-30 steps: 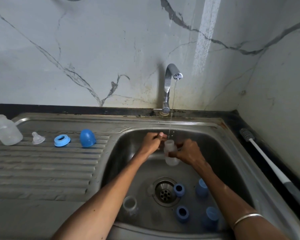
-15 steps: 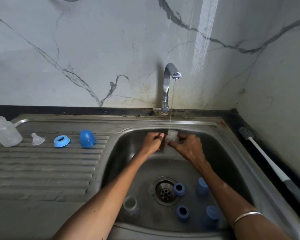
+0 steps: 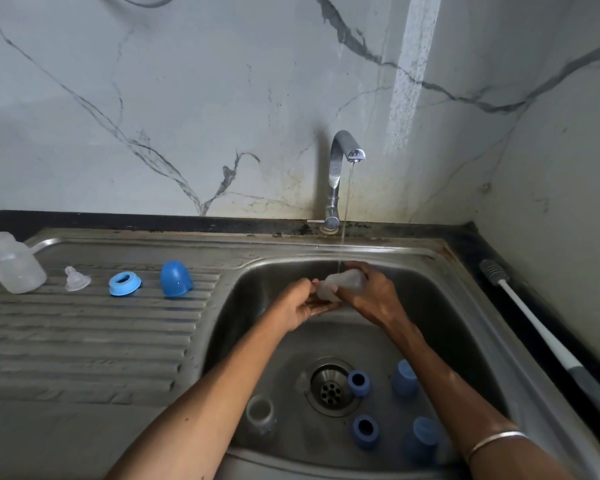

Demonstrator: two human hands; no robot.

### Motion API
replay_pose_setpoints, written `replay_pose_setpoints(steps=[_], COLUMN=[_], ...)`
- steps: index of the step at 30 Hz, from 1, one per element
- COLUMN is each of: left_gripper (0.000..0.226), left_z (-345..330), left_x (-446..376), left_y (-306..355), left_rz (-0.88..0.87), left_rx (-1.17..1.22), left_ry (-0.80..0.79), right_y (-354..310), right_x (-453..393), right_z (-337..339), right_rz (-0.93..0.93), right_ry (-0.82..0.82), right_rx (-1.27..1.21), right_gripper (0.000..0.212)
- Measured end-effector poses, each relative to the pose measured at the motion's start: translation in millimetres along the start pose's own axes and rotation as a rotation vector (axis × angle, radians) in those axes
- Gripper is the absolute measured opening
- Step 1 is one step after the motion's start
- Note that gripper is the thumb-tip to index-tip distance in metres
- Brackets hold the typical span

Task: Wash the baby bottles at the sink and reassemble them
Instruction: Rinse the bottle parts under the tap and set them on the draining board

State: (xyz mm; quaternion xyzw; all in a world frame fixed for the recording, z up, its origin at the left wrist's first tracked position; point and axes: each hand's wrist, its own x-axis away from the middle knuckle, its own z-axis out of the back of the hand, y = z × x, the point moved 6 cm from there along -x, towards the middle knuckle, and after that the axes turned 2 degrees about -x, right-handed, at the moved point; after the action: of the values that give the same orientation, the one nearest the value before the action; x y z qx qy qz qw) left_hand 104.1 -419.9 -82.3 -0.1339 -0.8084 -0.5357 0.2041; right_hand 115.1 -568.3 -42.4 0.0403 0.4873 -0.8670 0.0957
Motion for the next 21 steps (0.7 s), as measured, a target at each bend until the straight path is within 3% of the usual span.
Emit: replay_pose_setpoints(steps=[4,9,14,21], left_gripper=[0.023,0.027,0.021,0.025], left_z=[-3,0,0,-19], left_x=[4,3,0,8], left_y=[-5,-8,0,17], left_rz=[0.041,0.071,-0.105,-0.291], left_rx=[0.023,-0.119,-0.546,-0.317], left_ry=[0.004,0.013,0.052,-0.103], right_y=[-2,-5,-7,-6], right_x=[-1,-3,-2,-3], right_z=[2,1,1,6], right_rz=[0.013,0.048,0.056,0.092], right_ry=[0.047,0.095,0.118,0.176], right_rx=[-0.030,-0.075,-0.090,-0.134], right_gripper=[0.066,0.073,0.071,0.061])
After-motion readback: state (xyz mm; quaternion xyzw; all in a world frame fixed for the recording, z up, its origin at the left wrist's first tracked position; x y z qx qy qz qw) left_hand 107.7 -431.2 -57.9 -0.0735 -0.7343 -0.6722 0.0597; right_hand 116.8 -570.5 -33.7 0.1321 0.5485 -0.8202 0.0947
